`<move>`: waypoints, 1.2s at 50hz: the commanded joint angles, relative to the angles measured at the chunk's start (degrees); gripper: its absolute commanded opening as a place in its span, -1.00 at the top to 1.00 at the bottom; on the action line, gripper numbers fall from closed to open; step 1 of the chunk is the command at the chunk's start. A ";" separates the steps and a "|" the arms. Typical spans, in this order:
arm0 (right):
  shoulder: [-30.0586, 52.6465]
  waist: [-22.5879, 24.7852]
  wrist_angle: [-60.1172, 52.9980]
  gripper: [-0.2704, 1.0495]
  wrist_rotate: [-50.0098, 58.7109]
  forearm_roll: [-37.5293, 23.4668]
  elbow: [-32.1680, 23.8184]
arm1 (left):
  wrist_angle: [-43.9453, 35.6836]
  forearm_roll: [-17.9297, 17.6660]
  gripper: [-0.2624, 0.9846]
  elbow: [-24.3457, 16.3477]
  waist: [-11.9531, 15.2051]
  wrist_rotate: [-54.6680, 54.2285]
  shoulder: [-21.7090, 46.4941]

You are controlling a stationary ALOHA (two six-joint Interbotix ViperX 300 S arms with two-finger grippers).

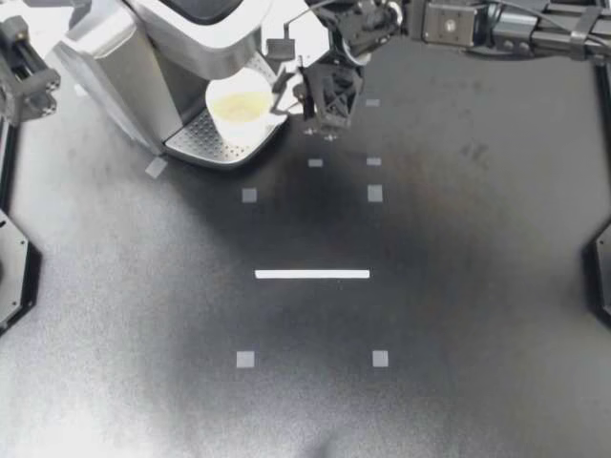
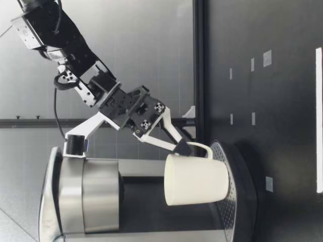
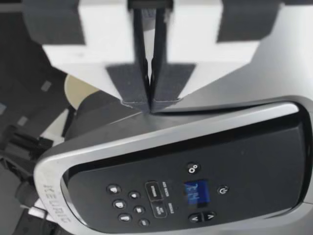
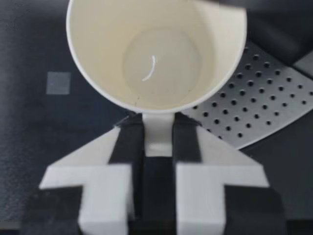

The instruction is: Place the coffee capsule inside the capsule container, then place the cup onto the center of the cup tray.

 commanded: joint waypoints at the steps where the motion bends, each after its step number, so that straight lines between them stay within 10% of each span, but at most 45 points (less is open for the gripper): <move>1: -1.05 0.09 -0.53 0.58 0.18 0.26 -1.76 | -0.44 0.18 0.42 -0.35 -0.09 -0.18 -0.44; 14: -1.14 0.00 -0.53 0.45 0.35 0.26 -1.85 | -0.44 0.18 0.42 0.00 -0.09 -0.70 -0.97; 30: -1.85 0.00 -0.53 -0.25 0.79 0.26 -1.67 | -1.49 0.18 0.42 0.00 -0.09 -0.79 -0.97; 60: -10.90 -1.49 -5.71 -0.26 0.35 0.09 7.73 | -5.10 0.35 0.42 -1.32 -0.09 -0.79 0.79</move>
